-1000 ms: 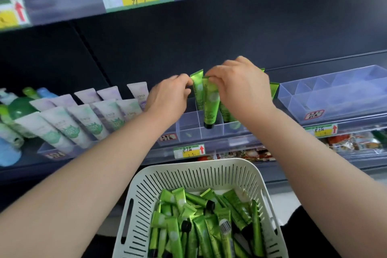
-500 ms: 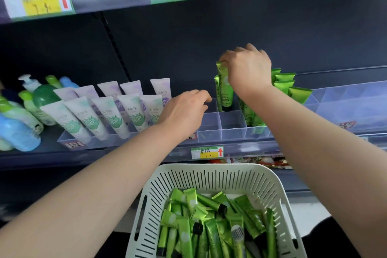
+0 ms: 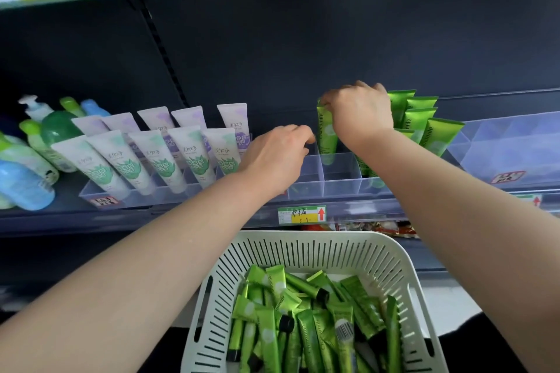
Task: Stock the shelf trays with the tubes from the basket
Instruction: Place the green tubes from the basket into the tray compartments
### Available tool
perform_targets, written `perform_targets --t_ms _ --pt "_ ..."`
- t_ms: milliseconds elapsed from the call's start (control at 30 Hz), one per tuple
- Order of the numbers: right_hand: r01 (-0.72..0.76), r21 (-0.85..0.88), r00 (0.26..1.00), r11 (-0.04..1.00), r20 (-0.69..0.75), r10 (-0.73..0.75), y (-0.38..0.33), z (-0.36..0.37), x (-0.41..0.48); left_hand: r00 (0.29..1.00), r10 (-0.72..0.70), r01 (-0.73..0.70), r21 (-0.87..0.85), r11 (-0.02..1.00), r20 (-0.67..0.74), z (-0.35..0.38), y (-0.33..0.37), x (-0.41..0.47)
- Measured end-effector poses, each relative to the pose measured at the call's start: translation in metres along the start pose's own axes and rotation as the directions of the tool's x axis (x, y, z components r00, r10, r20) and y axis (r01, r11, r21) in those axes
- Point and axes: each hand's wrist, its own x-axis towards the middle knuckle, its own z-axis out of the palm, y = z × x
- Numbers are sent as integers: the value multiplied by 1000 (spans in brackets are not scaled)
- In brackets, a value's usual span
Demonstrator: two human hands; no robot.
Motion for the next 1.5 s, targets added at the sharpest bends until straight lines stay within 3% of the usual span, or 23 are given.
perform_targets --t_ms 133,267,333,400,533,633,767,900,1000,1167,1333,1500 --pt "21 -35 997 999 -71 -23 -4 -11 -6 1000 5 -5 -42 999 -20 3 0 -4" --pt "105 1 951 994 -292 -101 -13 -22 -41 996 40 -52 -152 987 -85 8 3 -15" --pt "161 76 921 984 -369 -122 -16 -19 -72 991 66 -85 -171 982 -116 15 4 -28" --pt "192 187 928 964 -355 -116 -18 -10 -108 988 91 -114 -188 975 -127 25 5 -45" --pt "141 261 981 955 -166 -99 -23 20 -179 998 61 -65 -235 970 -24 58 10 -81" --pt "97 249 986 964 108 -127 -25 54 -216 987 6 29 -214 976 163 86 12 -106" --pt "-29 207 829 978 551 -92 -27 79 -243 931 -58 118 -147 982 360 119 14 -136" --pt "-166 108 625 980 781 20 -32 103 -254 891 -135 208 -125 970 433 141 7 -154" --pt "-159 23 500 987 864 60 -38 120 -257 878 -149 234 -135 963 454 147 1 -157" --pt "-86 -62 373 994 923 90 -54 131 -269 870 -164 246 -120 962 466 152 -8 -156" --pt "-184 -88 379 979 913 154 -60 128 -274 859 -173 255 -110 961 481 158 -10 -157" --pt "-379 59 402 924 909 107 -58 117 -273 825 -162 226 -53 973 541 169 1 -160"
